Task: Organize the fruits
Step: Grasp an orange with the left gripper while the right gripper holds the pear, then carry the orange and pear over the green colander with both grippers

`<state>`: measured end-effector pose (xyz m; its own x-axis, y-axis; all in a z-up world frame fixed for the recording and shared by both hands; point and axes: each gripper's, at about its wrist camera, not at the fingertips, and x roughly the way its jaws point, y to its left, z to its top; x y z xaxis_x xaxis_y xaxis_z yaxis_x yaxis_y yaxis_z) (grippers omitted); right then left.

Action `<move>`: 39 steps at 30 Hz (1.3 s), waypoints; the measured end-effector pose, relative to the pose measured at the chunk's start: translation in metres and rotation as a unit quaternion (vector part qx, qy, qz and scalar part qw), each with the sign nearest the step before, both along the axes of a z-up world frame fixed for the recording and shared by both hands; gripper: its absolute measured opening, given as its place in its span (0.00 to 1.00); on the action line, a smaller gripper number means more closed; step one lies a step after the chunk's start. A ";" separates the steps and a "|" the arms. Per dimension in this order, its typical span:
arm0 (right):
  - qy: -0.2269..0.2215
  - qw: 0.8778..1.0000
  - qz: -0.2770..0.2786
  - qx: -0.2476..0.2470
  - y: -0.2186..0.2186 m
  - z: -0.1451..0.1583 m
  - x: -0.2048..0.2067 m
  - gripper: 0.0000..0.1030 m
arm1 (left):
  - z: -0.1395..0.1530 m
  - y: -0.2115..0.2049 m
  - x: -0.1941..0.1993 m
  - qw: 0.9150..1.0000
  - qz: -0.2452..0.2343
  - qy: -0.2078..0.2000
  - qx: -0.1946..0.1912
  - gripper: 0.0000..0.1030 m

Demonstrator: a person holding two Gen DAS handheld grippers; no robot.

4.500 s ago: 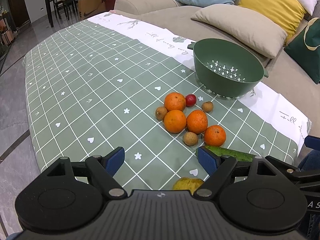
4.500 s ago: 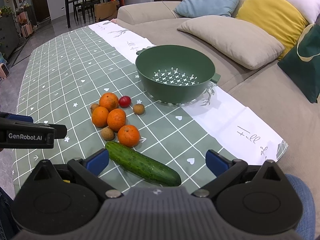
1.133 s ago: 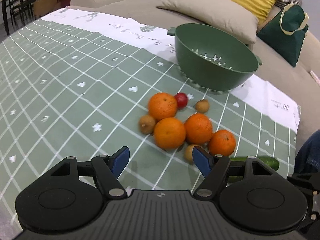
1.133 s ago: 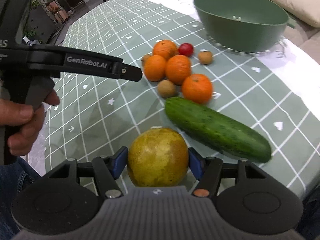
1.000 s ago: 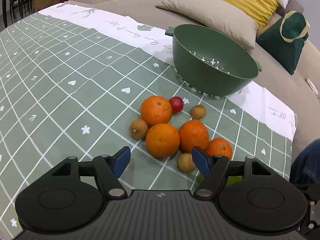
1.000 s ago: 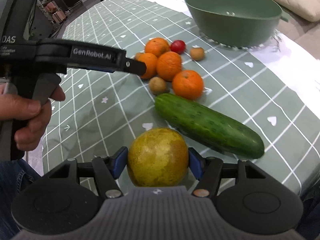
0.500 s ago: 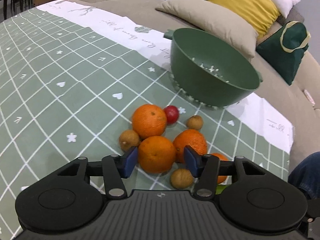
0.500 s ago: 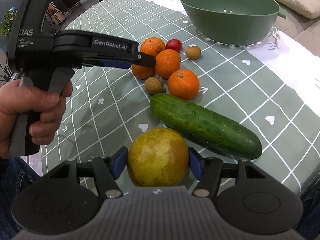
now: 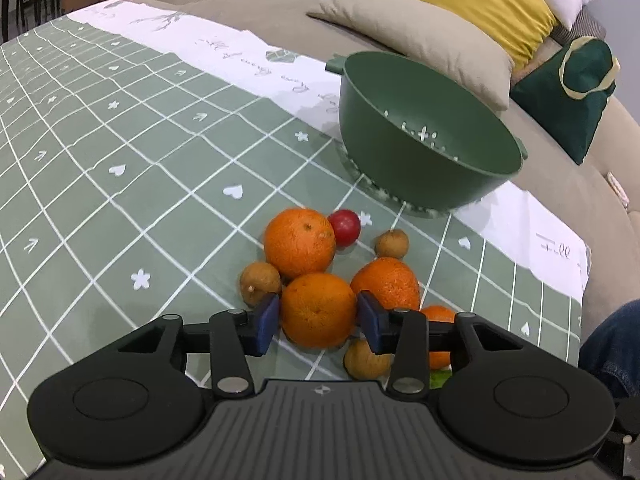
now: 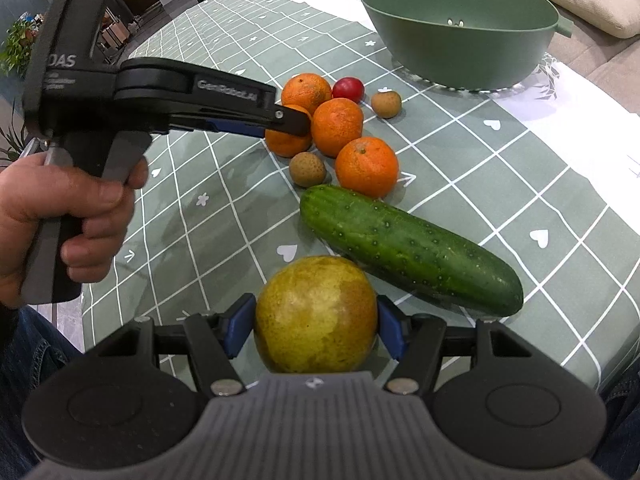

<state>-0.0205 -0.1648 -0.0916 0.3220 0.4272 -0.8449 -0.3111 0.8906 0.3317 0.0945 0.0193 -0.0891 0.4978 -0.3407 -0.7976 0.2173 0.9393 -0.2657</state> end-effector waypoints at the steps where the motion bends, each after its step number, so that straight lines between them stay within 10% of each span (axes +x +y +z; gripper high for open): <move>1: 0.000 1.000 0.000 0.000 0.000 0.000 0.000 0.59 | 0.000 0.001 0.002 1.000 0.003 0.002 -0.006 0.48; 39: -0.063 0.998 -0.013 0.010 -0.040 0.057 0.010 0.59 | 0.084 -0.024 -0.018 0.995 -0.044 -0.074 0.043 0.44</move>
